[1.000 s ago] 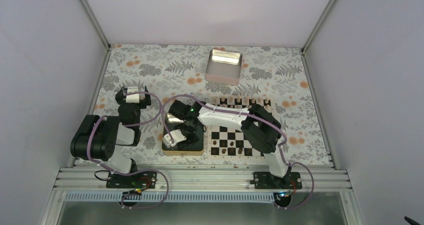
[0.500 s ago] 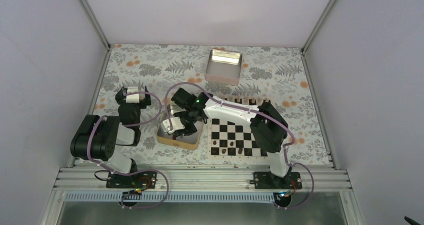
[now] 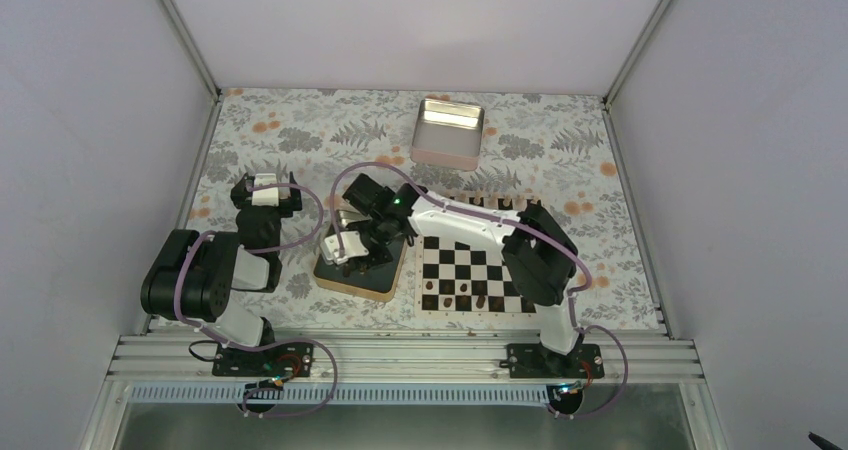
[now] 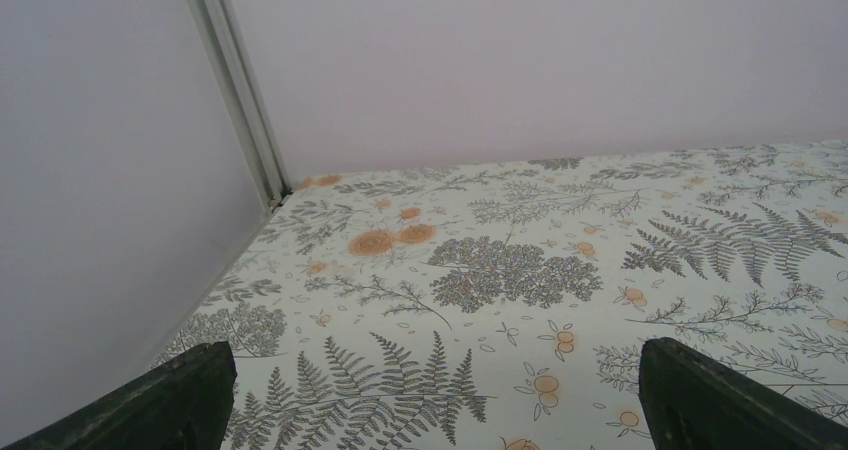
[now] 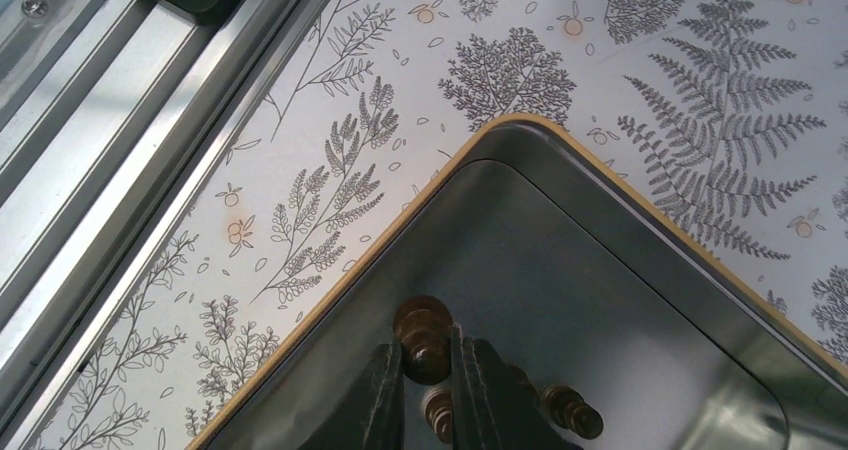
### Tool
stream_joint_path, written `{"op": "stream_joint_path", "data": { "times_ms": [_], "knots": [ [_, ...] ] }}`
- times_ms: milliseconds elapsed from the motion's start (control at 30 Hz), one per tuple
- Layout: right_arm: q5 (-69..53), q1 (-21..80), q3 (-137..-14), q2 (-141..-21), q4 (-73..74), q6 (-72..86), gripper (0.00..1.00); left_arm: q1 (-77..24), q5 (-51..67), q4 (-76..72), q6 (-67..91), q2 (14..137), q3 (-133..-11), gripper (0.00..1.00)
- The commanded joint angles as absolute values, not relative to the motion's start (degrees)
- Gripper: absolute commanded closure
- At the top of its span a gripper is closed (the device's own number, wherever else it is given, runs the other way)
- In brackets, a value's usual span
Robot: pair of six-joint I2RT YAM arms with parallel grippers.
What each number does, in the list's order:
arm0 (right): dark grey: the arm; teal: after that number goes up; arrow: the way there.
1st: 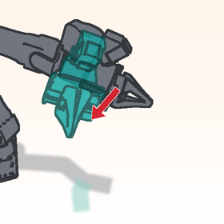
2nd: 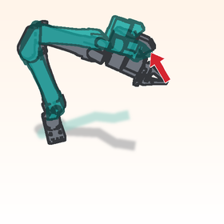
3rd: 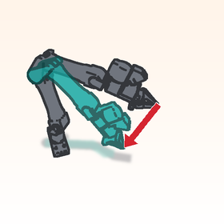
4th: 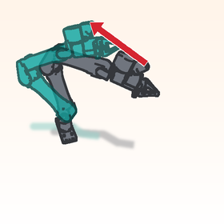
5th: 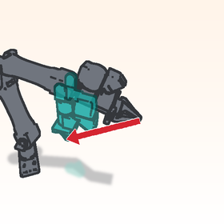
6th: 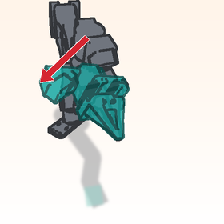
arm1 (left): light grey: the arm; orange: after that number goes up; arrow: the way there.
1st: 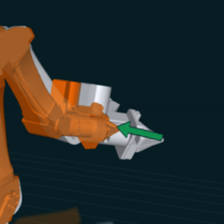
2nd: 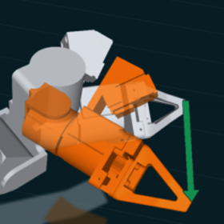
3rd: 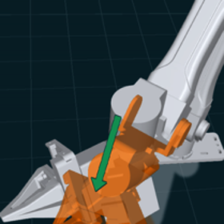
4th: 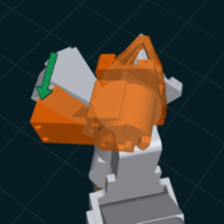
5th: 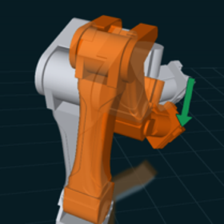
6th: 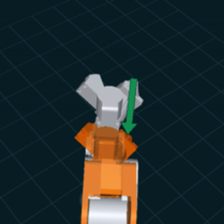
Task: Set up the chess pieces on the board
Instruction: Pick up the chess piece from the storage box, then place the chess piece on the chessboard.
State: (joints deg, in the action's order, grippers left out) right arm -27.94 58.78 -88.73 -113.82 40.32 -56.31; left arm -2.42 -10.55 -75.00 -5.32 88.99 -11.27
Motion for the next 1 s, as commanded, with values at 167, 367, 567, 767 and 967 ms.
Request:
{"op": "stream_joint_path", "data": {
  "times_ms": [167,367,567,767,967],
  "knots": [
    [-24.2,54.5,-86.6,-106.6,42.6,-55.0,0.89,-2.5,-10.2,-77.7,-5.2,89.6,-11.2,0.00],
    [-20.9,48.7,-77.6,-94.8,46.3,-55.0,0.89,-2.5,-10.2,-77.7,-5.2,89.6,-11.3,0.00],
    [-17.2,42.6,-65.4,-83.3,50.3,-54.5,0.89,-2.5,-9.9,-77.6,-5.4,89.7,-11.4,0.00],
    [-15.6,35.7,-56.1,-71.8,54.1,-53.9,0.89,-2.6,-9.9,-77.5,-5.5,89.7,-11.5,0.00],
    [-13.9,28.3,-46.3,-63.0,54.7,-54.8,0.89,-2.6,-9.9,-77.4,-5.5,89.7,-11.4,0.00]
  ]
}}
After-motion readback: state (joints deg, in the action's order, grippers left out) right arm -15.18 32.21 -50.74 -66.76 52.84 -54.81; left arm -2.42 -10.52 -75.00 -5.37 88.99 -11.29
